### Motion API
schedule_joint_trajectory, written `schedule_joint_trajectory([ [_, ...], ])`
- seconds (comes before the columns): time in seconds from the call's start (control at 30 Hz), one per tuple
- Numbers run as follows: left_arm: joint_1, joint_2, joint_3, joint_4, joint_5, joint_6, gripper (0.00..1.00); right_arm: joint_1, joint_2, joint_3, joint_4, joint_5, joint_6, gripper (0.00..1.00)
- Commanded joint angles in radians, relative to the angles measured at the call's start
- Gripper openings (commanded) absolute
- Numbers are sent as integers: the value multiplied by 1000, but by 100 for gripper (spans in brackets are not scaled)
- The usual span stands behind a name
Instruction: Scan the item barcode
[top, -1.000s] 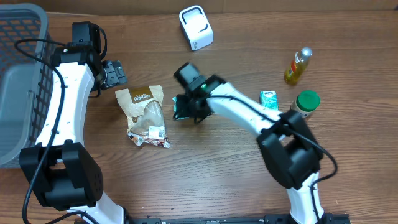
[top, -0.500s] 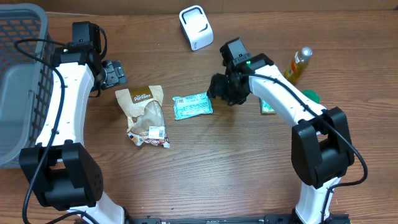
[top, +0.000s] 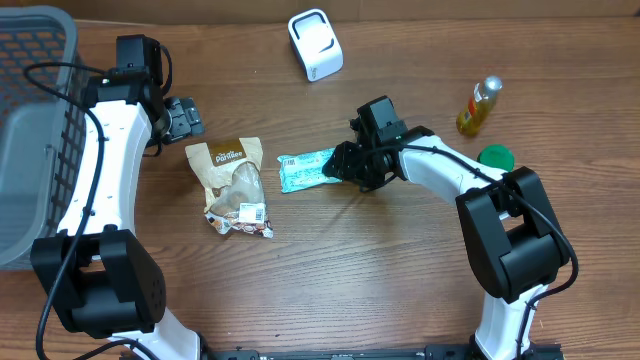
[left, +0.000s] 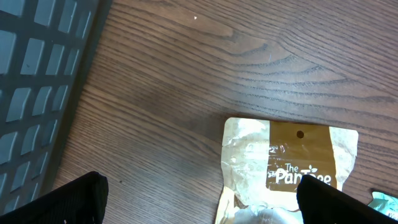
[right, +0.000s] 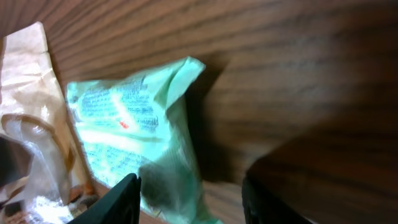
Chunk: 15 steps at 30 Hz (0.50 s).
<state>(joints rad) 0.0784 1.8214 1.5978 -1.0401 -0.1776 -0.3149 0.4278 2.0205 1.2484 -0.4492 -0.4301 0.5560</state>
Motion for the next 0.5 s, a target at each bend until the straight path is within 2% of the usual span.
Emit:
schedule_joint_trajectory([
  [0.0, -8, -17, 8, 1, -13, 4, 100, 2, -13, -64, 96, -79, 29, 46],
  [0.07, -8, -17, 8, 1, -13, 4, 100, 2, -13, -87, 136, -81, 66, 42],
  [0.3, -8, -17, 8, 1, -13, 4, 99, 2, -13, -138, 245, -88, 103, 40],
  [0.43, -8, -17, 8, 1, -13, 4, 100, 2, -13, -138, 247, -88, 103, 24],
  [0.47, -8, -17, 8, 1, -13, 4, 100, 2, -13, -138, 247, -88, 103, 16],
])
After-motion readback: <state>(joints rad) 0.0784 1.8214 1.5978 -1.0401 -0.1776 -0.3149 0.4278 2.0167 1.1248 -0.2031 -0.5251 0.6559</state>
